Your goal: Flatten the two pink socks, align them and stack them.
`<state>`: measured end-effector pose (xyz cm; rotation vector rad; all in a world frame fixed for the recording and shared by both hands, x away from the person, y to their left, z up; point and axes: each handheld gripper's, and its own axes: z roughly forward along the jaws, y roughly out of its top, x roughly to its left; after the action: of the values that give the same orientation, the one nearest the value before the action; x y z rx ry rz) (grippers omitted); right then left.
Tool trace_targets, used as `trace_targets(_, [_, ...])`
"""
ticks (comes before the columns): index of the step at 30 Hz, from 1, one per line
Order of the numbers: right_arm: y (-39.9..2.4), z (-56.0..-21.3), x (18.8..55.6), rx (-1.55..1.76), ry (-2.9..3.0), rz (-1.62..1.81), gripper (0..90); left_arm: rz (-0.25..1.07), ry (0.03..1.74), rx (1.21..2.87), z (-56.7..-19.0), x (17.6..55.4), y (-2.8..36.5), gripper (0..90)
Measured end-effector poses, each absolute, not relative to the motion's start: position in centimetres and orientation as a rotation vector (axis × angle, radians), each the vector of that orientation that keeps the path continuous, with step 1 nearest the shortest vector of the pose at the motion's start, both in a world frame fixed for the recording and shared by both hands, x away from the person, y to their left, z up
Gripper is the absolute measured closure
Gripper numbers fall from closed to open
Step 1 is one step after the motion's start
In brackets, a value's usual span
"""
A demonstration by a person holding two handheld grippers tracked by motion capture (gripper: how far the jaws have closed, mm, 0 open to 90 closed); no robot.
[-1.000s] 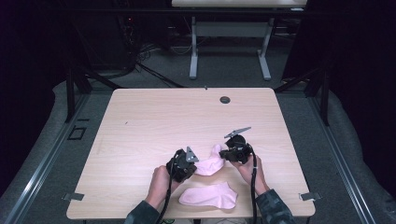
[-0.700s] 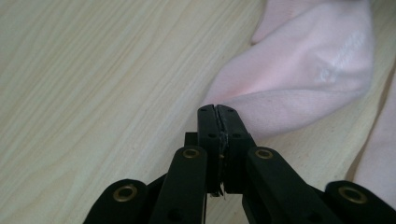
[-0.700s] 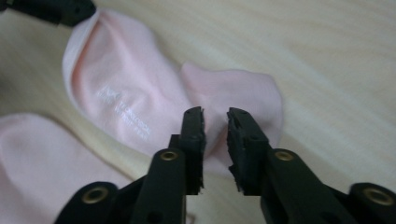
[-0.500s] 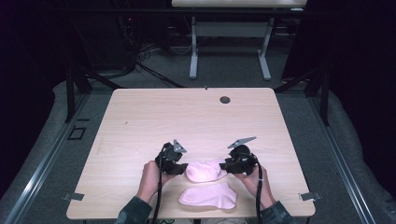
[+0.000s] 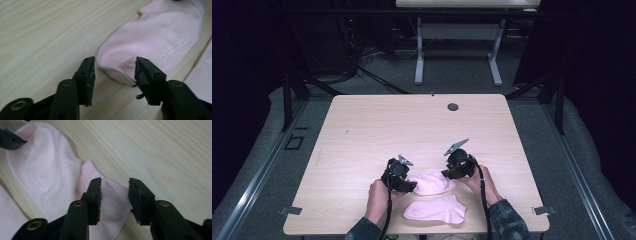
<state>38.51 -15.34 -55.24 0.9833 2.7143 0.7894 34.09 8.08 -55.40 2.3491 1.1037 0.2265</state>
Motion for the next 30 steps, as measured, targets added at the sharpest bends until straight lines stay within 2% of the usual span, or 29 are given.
trace_targets(8, [-15.6,-55.6,38.4,1.013,2.709,0.768,84.6,0.265,1.084,2.377,-55.7,34.3,8.0,79.3])
trace_targets(11, [-15.9,-55.7,38.3,1.04,2.701,0.779,88.7,0.29,1.076,2.372,-55.7,34.3,8.2,86.8])
trace_targets(13, [-16.2,-55.5,38.1,1.068,2.684,0.762,89.4,0.303,1.074,2.37,-55.7,34.4,8.3,88.3])
trace_targets(21, [-17.4,-55.1,37.0,1.203,2.61,0.749,89.1,0.328,1.075,2.325,-55.6,34.3,8.8,88.2])
trace_targets(22, [-17.4,-55.1,36.9,1.195,2.61,0.743,85.1,0.319,1.08,2.321,-55.6,34.3,8.8,85.6])
trace_targets(24, [-17.6,-54.8,37.0,1.166,2.619,0.736,76.3,0.313,1.101,2.298,-55.6,34.3,9.0,71.5])
trace_targets(26, [-17.6,-54.6,37.1,1.143,2.618,0.793,68.4,0.321,1.114,2.274,-55.4,34.3,9.2,63.3])
trace_targets(27, [-17.5,-54.5,37.2,1.122,2.624,0.809,66.0,0.32,1.121,2.267,-55.3,34.3,9.2,60.5])
trace_targets(30, [-16.6,-54.7,37.5,1.056,2.666,0.8,63.4,0.314,1.128,2.27,-55.3,34.5,9.2,59.3])
